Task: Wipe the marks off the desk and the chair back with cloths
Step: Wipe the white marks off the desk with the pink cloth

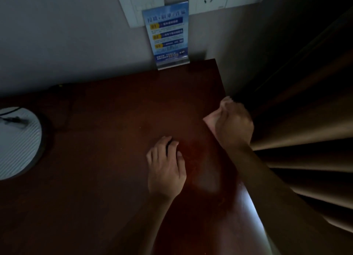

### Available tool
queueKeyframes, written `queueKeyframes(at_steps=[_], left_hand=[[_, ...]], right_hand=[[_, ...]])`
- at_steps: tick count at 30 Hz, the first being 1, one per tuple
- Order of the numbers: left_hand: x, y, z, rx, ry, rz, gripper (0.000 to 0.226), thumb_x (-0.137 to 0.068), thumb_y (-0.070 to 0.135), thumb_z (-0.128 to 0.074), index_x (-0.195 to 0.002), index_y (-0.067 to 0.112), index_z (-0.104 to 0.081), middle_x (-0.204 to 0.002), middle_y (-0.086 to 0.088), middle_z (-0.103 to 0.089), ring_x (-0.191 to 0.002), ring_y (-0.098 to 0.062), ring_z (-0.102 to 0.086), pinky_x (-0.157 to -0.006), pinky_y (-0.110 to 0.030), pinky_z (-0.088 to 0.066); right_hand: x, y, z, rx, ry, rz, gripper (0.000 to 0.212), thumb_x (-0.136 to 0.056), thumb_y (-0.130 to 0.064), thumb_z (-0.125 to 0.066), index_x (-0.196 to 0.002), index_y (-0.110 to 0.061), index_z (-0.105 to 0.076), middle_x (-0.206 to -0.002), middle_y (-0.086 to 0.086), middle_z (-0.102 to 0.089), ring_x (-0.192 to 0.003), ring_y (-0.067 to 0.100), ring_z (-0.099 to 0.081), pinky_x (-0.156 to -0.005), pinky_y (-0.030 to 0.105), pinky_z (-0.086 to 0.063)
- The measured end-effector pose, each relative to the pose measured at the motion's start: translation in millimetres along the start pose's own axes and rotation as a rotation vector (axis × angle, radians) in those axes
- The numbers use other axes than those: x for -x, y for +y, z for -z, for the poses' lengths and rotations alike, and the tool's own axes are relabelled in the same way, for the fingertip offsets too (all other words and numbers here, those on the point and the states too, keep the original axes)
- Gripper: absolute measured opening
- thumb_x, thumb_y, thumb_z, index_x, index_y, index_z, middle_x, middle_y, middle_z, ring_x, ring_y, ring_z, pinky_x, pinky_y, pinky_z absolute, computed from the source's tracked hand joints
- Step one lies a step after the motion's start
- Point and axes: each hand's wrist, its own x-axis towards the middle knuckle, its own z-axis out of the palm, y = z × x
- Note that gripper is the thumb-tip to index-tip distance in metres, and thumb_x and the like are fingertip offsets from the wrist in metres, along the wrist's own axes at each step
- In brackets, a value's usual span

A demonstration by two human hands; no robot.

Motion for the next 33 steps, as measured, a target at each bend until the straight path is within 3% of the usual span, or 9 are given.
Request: queueKeyframes(at_steps=[2,7,11,13,15,18,21,26,33], left_hand=[[0,-1,0,-0.001,0.001,-0.001,0.032,-0.094,0.022,-0.046,-0.116,0.009,-0.064,-0.128,-0.008,-0.059,-0.123,-0.025,-0.053,-0.102,-0.043,-0.038],[-4,-2,-1,-0.011,-0.01,-0.007,0.033,-0.093,0.025,-0.046,-0.117,0.009,-0.064,-0.129,-0.008,-0.058,-0.123,-0.024,-0.051,-0.102,-0.044,-0.04],[2,-3,1,0.013,-0.012,-0.01,0.033,-0.093,0.026,-0.047,-0.116,0.01,-0.064,-0.128,-0.008,-0.058,-0.125,-0.023,-0.05,-0.103,-0.044,-0.039],[0,-4,2,0.047,-0.017,-0.008,0.035,-0.09,0.029,-0.048,-0.115,0.011,-0.064,-0.128,-0.007,-0.058,-0.125,-0.023,-0.049,-0.104,-0.042,-0.037],[-4,-3,5,0.103,-0.022,0.006,0.037,-0.088,0.032,-0.05,-0.116,0.012,-0.063,-0.128,-0.006,-0.057,-0.125,-0.022,-0.048,-0.105,-0.04,-0.036],[-4,0,11,0.23,-0.014,0.06,0.04,-0.082,0.027,-0.048,-0.117,0.013,-0.06,-0.128,-0.003,-0.056,-0.124,-0.019,-0.047,-0.106,-0.038,-0.036],[-3,-13,24,0.254,0.055,0.137,0.04,-0.077,0.023,-0.048,-0.114,0.016,-0.062,-0.126,-0.002,-0.057,-0.122,-0.018,-0.048,-0.105,-0.036,-0.033],[12,-87,60,0.13,0.13,0.155,0.036,-0.078,0.017,-0.05,-0.11,0.014,-0.066,-0.121,-0.005,-0.061,-0.117,-0.023,-0.055,-0.101,-0.039,-0.035],[39,-163,89,0.054,-0.008,0.219,0.043,-0.088,0.025,-0.045,-0.126,0.014,-0.06,-0.141,-0.007,-0.053,-0.137,-0.022,-0.043,-0.108,-0.041,-0.031]], right_hand=[[-1,-2,4,-0.021,-0.005,-0.088,0.021,-0.091,-0.011,-0.053,-0.105,-0.003,-0.067,-0.099,0.018,-0.067,-0.087,0.033,-0.064,-0.071,0.032,-0.049],[37,7,-3,0.059,0.034,0.295,0.016,-0.085,-0.009,-0.051,-0.088,-0.003,-0.065,-0.083,0.015,-0.066,-0.077,0.032,-0.064,-0.07,0.037,-0.053],[17,13,3,-0.02,0.04,-0.171,0.024,-0.093,-0.015,-0.049,-0.1,-0.001,-0.066,-0.096,0.019,-0.066,-0.085,0.037,-0.065,-0.069,0.036,-0.05],[14,6,9,-0.072,0.074,-0.225,0.02,-0.093,-0.012,-0.053,-0.103,0.0,-0.066,-0.096,0.021,-0.066,-0.085,0.039,-0.064,-0.069,0.037,-0.05],[22,-15,16,-0.058,0.116,0.027,0.017,-0.09,-0.006,-0.056,-0.102,-0.001,-0.067,-0.088,0.019,-0.065,-0.08,0.037,-0.064,-0.068,0.038,-0.051],[59,-58,11,-0.116,-0.022,0.452,0.027,-0.088,-0.014,-0.05,-0.104,-0.004,-0.07,-0.087,0.01,-0.068,-0.08,0.027,-0.064,-0.073,0.037,-0.056],[67,-74,-6,-0.21,-0.053,0.358,0.027,-0.091,-0.018,-0.049,-0.1,-0.007,-0.071,-0.092,0.01,-0.068,-0.087,0.025,-0.062,-0.08,0.037,-0.051],[20,-108,-39,-0.155,-0.068,0.21,0.033,-0.089,-0.025,-0.043,-0.098,-0.008,-0.07,-0.089,0.016,-0.063,-0.082,0.036,-0.058,-0.075,0.036,-0.035],[115,-183,-43,-0.353,-0.254,0.562,0.016,-0.09,-0.008,-0.059,-0.1,-0.005,-0.07,-0.093,0.007,-0.069,-0.089,0.023,-0.061,-0.085,0.031,-0.047]])
